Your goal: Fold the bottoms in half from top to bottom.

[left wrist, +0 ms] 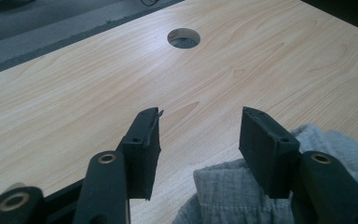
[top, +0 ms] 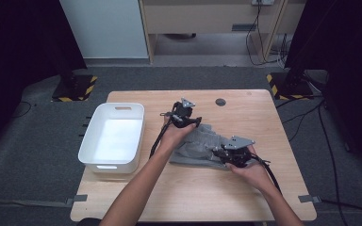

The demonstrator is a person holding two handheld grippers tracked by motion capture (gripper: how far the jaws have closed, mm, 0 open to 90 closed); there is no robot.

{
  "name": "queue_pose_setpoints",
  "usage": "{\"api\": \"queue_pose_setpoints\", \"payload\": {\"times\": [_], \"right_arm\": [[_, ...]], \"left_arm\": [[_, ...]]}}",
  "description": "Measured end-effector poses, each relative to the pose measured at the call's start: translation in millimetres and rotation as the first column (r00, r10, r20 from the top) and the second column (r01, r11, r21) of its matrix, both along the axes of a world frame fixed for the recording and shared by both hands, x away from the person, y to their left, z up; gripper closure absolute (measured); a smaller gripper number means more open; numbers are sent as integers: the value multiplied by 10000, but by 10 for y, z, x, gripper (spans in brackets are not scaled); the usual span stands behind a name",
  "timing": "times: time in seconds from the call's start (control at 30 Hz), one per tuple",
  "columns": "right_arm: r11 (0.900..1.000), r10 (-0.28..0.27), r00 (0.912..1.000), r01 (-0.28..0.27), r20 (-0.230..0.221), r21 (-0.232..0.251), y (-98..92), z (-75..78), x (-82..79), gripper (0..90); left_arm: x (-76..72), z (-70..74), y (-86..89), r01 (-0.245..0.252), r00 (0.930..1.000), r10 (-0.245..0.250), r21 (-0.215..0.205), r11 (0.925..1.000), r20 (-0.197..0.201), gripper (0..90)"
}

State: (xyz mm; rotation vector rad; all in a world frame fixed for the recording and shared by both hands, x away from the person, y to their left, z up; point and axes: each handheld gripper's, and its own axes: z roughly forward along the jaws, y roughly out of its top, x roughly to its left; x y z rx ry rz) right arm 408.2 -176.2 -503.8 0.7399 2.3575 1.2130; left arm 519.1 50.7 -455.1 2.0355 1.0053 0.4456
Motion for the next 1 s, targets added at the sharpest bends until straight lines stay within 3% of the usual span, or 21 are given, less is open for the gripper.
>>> {"api": "queue_pose_setpoints", "payload": {"times": [0.2,0.33,0.47,0.57,0.77,1.0], "right_arm": [[9997,156,9999,-155,57,-162,4,-16,-14,668],[9993,237,9996,-233,146,-288,6,-16,-26,667],[9988,278,9994,-269,227,-401,11,-13,-35,661],[9990,276,9996,-274,62,-356,3,-11,-37,601],[9994,36,9997,-45,-254,-357,-22,-9,-22,489],[9992,-20,9992,4,-399,-396,-31,8,-29,438]], "left_arm": [[36,-3,20,-137,9999,134,-290,9995,-88,476],[6,-55,-27,227,9995,-222,210,9995,-230,484],[-56,-69,-7,268,9988,-263,104,9996,-422,558],[-157,-62,33,472,9976,-464,160,9988,-512,599],[-340,-96,130,504,9978,-511,-172,9986,-429,617],[-414,-64,190,463,9985,-473,-386,9982,-260,610]]}}
